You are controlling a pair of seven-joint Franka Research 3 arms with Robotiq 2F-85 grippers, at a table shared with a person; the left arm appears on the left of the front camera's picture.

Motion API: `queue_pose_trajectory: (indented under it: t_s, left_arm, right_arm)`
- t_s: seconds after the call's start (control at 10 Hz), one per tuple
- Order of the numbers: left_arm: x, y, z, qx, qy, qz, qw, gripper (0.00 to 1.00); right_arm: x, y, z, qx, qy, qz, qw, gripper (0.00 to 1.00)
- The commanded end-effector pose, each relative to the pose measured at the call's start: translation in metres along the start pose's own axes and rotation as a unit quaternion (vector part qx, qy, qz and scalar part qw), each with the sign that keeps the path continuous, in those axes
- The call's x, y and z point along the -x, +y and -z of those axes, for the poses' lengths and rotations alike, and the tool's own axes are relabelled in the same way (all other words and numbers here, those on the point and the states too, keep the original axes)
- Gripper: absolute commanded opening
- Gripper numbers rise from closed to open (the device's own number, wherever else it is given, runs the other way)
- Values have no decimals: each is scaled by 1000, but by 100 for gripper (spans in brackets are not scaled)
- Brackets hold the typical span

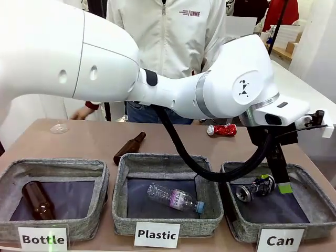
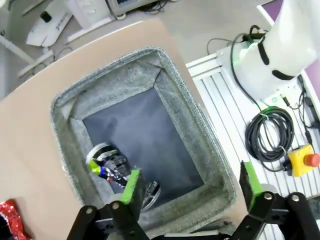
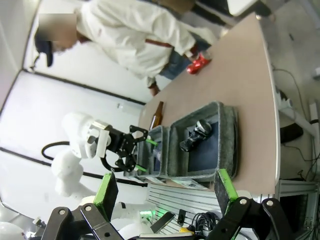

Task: Sort the can waste into the basket.
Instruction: Pick up the can waste from the table and place it in the right Fabric basket.

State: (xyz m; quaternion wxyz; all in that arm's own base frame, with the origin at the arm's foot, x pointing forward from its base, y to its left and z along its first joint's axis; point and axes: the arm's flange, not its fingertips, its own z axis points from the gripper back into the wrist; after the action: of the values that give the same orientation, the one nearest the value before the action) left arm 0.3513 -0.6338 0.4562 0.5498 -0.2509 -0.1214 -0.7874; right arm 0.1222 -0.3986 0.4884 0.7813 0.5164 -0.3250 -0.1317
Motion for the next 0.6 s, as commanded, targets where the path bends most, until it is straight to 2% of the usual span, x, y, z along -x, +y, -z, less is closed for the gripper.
queue_pose_trajectory:
  t_s: [0.0, 0.2, 0.4, 0.5]
  left_arm:
    - [7, -12, -20, 5, -16, -6, 1000, 100]
    - [18, -17, -47, 10, -34, -61, 997, 100]
    - [39, -33, -85, 51, -50, -129, 989, 100]
    - [55, -44, -112, 59, -61, -156, 984, 100]
  right_arm:
    - [7, 5, -2, 5, -8, 13, 1000, 100]
    - [7, 5, -2, 5, -8, 13, 1000, 100]
    - [0, 0, 0, 0, 0, 0, 1000, 100]
    - [-7, 5, 19, 5, 5, 16, 1000, 100]
